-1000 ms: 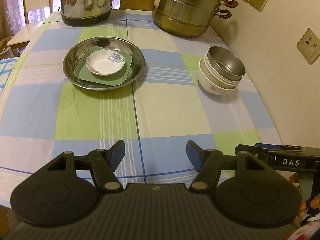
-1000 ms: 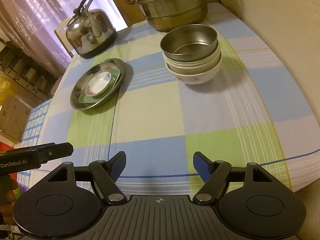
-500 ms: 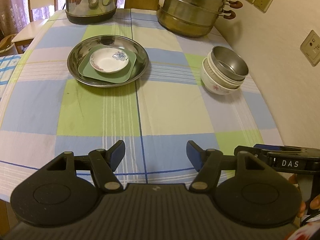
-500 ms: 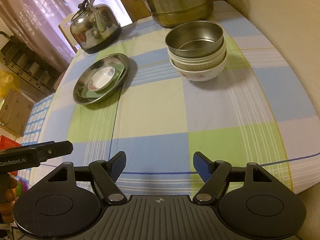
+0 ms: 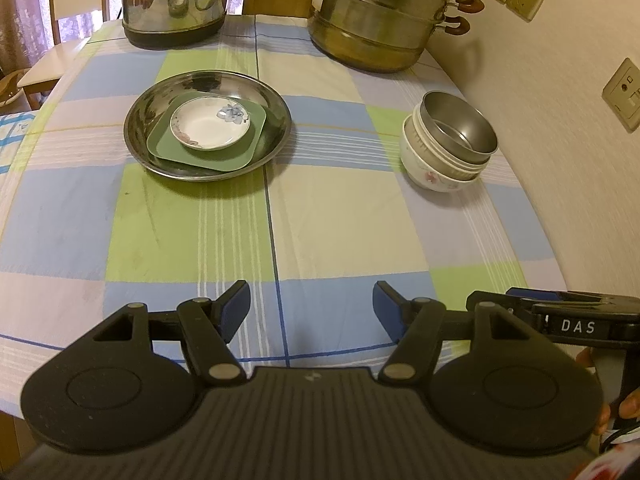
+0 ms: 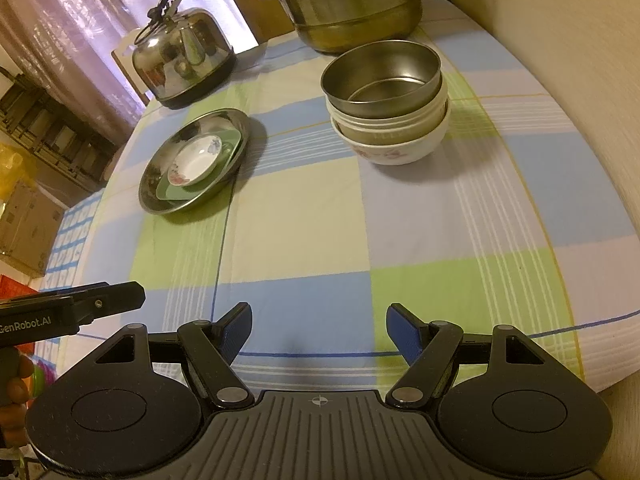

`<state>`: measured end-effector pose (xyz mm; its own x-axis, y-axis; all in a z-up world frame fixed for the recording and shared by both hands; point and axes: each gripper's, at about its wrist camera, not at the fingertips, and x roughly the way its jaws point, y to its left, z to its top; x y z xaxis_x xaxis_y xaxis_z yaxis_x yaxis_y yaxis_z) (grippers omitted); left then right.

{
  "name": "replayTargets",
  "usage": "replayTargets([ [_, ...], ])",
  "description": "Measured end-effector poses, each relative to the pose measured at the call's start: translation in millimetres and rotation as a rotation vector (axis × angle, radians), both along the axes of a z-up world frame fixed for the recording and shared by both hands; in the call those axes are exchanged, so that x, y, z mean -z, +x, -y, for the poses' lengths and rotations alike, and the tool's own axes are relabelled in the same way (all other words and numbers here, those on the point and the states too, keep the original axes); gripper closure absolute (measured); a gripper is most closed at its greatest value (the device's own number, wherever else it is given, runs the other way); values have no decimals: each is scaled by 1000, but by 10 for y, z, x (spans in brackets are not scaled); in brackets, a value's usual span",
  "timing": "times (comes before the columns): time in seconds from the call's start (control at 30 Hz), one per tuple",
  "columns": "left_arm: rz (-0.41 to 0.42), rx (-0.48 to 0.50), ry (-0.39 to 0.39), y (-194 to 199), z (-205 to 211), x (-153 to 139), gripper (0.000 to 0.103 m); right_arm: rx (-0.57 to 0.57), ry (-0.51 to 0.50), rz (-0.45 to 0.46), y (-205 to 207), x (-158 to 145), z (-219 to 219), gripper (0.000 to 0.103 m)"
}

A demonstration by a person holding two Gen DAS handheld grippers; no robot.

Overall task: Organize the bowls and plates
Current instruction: 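Withdraw the left gripper from the bowl stack, then move the left gripper to the bowl stack and close on its rim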

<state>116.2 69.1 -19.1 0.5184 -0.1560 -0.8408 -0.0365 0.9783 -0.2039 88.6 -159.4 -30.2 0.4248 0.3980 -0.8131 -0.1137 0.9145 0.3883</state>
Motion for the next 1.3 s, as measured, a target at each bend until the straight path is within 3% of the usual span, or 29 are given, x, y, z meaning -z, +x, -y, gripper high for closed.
replayTargets([
  [0.6, 26, 119, -10, 487, 209, 9, 39, 111, -24, -6, 300, 21, 224, 29],
  [1.07, 151, 245, -22, 1365, 665, -138, 46, 282, -51, 153, 914, -203, 546, 30],
  [1.1, 154, 251, -21, 1421, 698, -132, 46, 288, -50, 167, 958, -209, 553, 32],
  [1.17, 158, 263, -21, 1531, 752, -118, 47, 295, -49, 179, 1039, -211, 566, 47],
  [1.3, 156, 282, -25, 1740, 847, -60, 50, 311, -39, 183, 1184, -174, 569, 59],
])
